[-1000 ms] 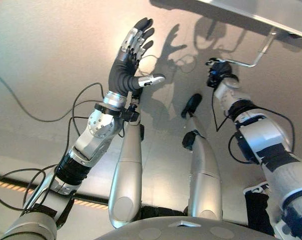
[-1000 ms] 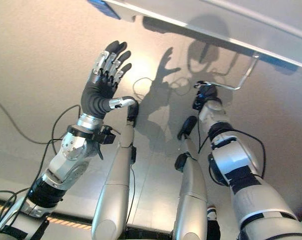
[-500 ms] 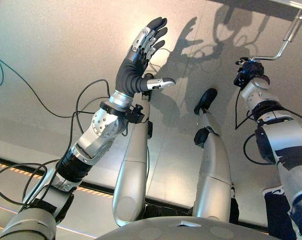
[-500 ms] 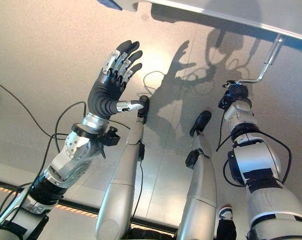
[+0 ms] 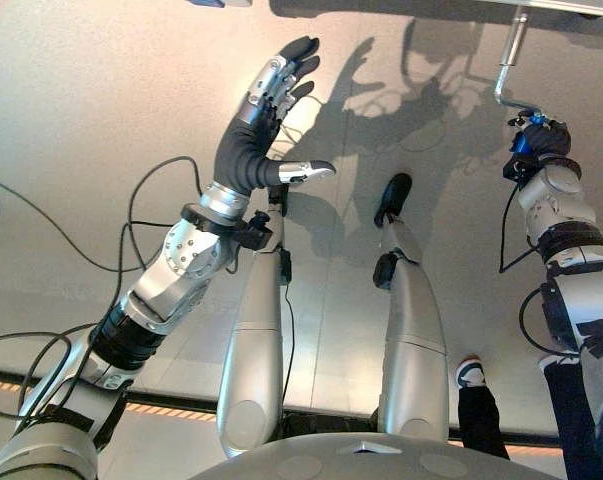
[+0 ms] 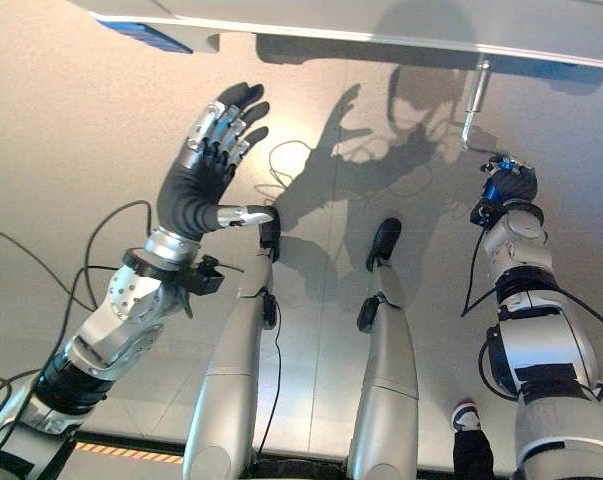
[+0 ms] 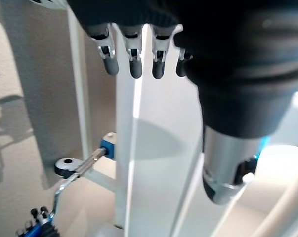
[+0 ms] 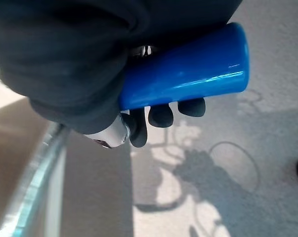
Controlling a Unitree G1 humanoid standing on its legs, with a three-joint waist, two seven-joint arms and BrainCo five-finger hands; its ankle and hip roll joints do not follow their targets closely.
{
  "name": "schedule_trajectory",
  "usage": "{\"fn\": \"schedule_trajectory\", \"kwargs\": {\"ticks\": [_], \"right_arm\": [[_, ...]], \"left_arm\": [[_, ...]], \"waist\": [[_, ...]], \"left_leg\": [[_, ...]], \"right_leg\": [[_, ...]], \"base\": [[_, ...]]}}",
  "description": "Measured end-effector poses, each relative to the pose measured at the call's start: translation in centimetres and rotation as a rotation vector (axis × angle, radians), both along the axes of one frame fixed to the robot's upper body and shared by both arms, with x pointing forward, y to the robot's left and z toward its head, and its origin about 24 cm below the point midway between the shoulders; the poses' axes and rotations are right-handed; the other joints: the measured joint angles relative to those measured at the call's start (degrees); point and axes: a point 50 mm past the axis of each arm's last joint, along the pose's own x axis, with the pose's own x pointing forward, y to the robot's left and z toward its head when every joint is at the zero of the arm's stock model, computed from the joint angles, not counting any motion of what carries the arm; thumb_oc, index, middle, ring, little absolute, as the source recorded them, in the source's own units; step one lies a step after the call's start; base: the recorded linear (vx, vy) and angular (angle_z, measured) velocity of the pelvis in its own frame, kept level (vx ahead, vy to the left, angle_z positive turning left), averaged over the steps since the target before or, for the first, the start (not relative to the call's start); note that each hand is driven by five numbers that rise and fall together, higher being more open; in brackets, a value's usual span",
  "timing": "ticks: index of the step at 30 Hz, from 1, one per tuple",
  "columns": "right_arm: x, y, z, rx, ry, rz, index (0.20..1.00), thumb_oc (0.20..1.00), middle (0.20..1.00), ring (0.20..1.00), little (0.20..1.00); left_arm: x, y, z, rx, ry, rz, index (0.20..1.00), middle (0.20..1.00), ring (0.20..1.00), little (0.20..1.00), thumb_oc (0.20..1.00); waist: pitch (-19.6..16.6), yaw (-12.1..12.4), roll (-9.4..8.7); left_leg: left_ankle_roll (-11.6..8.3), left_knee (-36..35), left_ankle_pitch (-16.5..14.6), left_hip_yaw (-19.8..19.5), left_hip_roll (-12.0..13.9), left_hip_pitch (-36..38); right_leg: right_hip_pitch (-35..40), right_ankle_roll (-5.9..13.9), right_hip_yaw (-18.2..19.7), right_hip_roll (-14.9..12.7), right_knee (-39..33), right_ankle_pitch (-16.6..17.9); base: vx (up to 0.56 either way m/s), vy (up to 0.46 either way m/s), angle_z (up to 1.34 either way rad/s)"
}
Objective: Raise the hospital bed
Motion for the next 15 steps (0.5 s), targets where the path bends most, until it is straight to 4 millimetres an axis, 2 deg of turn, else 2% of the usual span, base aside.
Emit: {"fn": "schedule_trajectory", "kwargs": {"ticks": [3, 4, 5, 6, 10, 15], "right_arm": [[-2.1, 3.4, 0.5, -0.005, -0.173, 0.166, 0.200, 0.200, 0.200, 0.200, 0.200], [-3.2, 4.2, 0.5, -0.002, -0.204, 0.201, 0.200, 0.200, 0.200, 0.200, 0.200], [-4.8, 6.4, 0.8, 0.032, -0.297, 0.287, 0.200, 0.200, 0.200, 0.200, 0.200], [-5.3, 7.3, 0.8, 0.051, -0.315, 0.321, 0.200, 0.200, 0.200, 0.200, 0.200], [-6.3, 8.0, 0.8, 0.100, -0.327, 0.384, 0.200, 0.200, 0.200, 0.200, 0.200], [-6.8, 9.3, 0.6, 0.183, -0.295, 0.504, 0.200, 0.200, 0.200, 0.200, 0.200]], "left_arm": [[-0.2, 1.3, -0.2, -0.030, 0.010, 0.058, 1.000, 1.000, 1.000, 1.000, 1.000], [-0.5, 1.5, -0.2, -0.039, 0.002, 0.067, 1.000, 1.000, 1.000, 1.000, 1.000], [-1.1, 1.8, -0.4, -0.037, -0.007, 0.086, 1.000, 1.000, 1.000, 1.000, 1.000], [-1.4, 1.8, 0.0, -0.032, -0.025, 0.079, 1.000, 1.000, 1.000, 1.000, 1.000], [-2.5, 2.7, 0.7, -0.027, -0.066, 0.098, 1.000, 1.000, 1.000, 1.000, 1.000], [-2.9, 3.6, 0.2, 0.038, -0.044, 0.125, 1.000, 1.000, 1.000, 1.000, 1.000]], "waist": [[0.1, -3.2, -2.38], [0.1, -3.5, -2.53], [0.1, -4.2, -3.04], [0.1, -3.9, -3.09], [0.1, -3.7, -3.25], [0.1, -3.7, -3.30]], "left_leg": [[0.30, -0.1, -0.5, 1.3, 0.0, 0.8], [0.30, -0.2, -0.6, 1.3, 0.1, 0.9], [0.10, -0.4, -0.8, 1.3, 0.3, 1.6], [-0.02, -0.5, -0.9, 1.3, 0.3, 2.0], [-0.07, -0.9, -0.9, 1.2, 0.5, 2.1], [-0.07, -1.0, -0.9, 0.5, 0.7, 2.1]], "right_leg": [[0.7, 0.29, 0.9, 0.2, -1.4, 0.7], [0.7, 0.27, 1.0, 0.2, -1.5, 0.7], [1.4, 0.26, 1.1, 0.5, -2.0, 0.7], [1.8, 0.19, 1.1, 0.8, -2.2, 0.7], [1.9, 0.15, 1.0, 0.8, -2.3, 0.6], [2.5, 0.15, 0.7, 0.8, -2.4, 0.6]], "base": [[-0.01, -0.059, -0.13], [-0.02, -0.053, -0.12], [-0.01, -0.039, -0.10], [-0.01, -0.034, -0.08], [0.00, -0.038, 0.00], [0.00, -0.025, 0.06]]}}
